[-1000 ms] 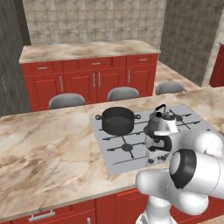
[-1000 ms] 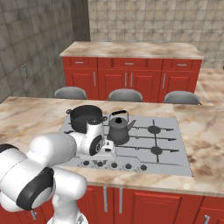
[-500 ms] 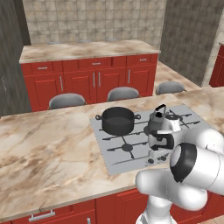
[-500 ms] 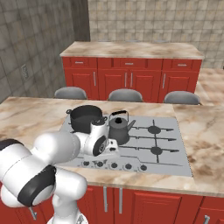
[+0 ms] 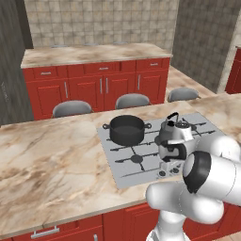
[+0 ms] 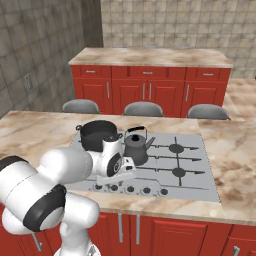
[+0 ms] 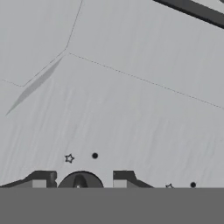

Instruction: Pick the kettle from the cabinet and place it on a stove burner. Then pick the pot from the counter and place it on another stove burner. Finally, turn both burners on.

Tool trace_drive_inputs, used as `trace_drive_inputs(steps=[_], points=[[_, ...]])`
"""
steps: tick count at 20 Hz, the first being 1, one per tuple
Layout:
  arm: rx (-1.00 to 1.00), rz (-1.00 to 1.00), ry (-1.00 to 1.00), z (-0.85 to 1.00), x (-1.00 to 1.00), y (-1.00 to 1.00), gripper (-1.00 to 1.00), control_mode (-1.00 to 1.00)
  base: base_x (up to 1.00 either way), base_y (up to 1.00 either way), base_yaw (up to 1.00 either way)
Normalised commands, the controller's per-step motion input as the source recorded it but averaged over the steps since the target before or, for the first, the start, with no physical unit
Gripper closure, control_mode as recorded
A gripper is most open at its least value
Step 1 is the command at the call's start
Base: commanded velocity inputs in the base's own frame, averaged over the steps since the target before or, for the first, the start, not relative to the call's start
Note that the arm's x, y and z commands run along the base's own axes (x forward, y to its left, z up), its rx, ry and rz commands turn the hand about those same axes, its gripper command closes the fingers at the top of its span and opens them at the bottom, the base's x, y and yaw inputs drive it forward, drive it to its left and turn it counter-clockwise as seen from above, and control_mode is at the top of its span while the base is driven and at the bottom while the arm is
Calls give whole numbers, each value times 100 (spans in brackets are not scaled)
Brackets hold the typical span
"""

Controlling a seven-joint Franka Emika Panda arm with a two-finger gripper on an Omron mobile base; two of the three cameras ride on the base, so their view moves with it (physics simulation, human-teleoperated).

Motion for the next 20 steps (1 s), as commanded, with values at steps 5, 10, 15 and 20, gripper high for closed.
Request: trace_drive_inputs(steps=[5, 10, 15, 20], points=[[-5, 7, -5, -34, -67, 0, 100, -100, 0, 0, 0], [0, 2, -2, -27, -67, -3, 100, -100, 0, 0, 0], [0, 1, 0, -33, -58, 0, 100, -100, 0, 0, 0], [-2, 0, 1, -32, -33, 0, 100, -100, 0, 0, 0]])
